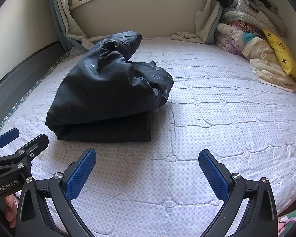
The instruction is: Fold large clothes
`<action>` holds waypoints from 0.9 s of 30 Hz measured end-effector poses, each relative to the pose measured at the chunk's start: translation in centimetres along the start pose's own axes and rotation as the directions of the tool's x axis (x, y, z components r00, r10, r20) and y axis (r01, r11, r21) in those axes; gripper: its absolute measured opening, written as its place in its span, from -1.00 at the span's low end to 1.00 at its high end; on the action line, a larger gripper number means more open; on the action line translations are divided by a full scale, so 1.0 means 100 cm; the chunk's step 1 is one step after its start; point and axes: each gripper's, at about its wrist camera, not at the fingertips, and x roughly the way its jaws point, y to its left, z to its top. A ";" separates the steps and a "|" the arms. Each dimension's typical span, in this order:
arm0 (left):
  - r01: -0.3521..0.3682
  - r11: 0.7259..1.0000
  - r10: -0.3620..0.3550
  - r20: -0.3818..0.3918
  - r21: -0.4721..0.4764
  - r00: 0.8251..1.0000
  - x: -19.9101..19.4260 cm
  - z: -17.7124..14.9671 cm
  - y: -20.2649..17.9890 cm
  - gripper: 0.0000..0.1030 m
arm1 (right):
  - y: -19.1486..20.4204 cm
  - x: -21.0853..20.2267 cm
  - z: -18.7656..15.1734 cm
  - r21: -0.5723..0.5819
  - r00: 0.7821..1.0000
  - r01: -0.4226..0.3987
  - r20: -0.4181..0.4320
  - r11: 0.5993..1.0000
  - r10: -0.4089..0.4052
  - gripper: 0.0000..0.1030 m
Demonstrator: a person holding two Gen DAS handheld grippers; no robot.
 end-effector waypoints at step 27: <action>0.025 1.000 -0.026 0.017 0.014 1.000 -0.006 -0.002 -0.005 0.99 | -0.003 -0.004 -0.002 0.037 1.000 -0.001 -0.005 0.999 0.002 1.00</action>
